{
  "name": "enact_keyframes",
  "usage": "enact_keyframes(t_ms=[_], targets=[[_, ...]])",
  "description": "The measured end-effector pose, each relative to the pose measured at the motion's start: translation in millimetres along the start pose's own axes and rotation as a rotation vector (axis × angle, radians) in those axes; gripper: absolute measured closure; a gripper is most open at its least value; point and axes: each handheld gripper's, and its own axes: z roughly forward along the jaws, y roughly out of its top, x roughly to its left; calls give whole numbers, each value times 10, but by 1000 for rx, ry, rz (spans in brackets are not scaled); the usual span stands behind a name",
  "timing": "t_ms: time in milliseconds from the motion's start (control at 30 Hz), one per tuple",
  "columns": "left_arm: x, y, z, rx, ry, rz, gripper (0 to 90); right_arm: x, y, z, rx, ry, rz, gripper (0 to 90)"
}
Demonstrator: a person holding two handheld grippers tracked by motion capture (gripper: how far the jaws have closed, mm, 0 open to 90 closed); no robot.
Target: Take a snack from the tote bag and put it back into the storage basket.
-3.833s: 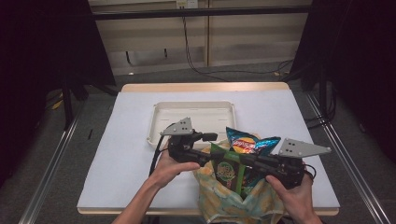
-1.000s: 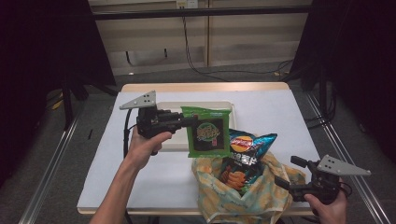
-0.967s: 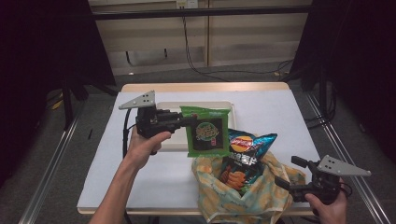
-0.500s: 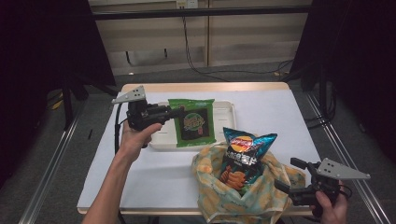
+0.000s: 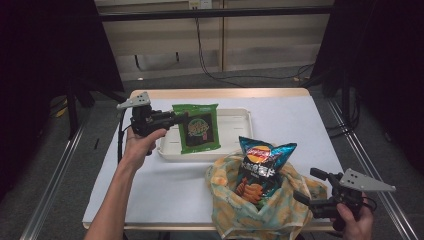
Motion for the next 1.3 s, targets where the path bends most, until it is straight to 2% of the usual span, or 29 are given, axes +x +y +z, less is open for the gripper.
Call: enact_keyframes(t_ms=[100,333,467,600,767,967,1200,1300], targets=[[70,-22,-9,6,5,2,759,15,8,-5,0,12,-5,23],[219,6,-77,16,50,13,758,26,-10,-21,4,19,-16,22],[306,32,-96,16,49,14,758,17,-12,-3,7,19,-8,22],[401,42,-79,32,68,17,758,15,-16,18,12,27,-12,21],[553,55,-12,25,84,21,757,22,-13,24,5,39,-8,18],[770,-26,143,56,98,14,756,22,-19,39,14,39,-11,18],[991,-139,267,60,120,-23,755,10,-33,56,26,45,-15,18],[1046,-162,285,57,128,-38,755,14,-31,58,28,46,-20,18]])
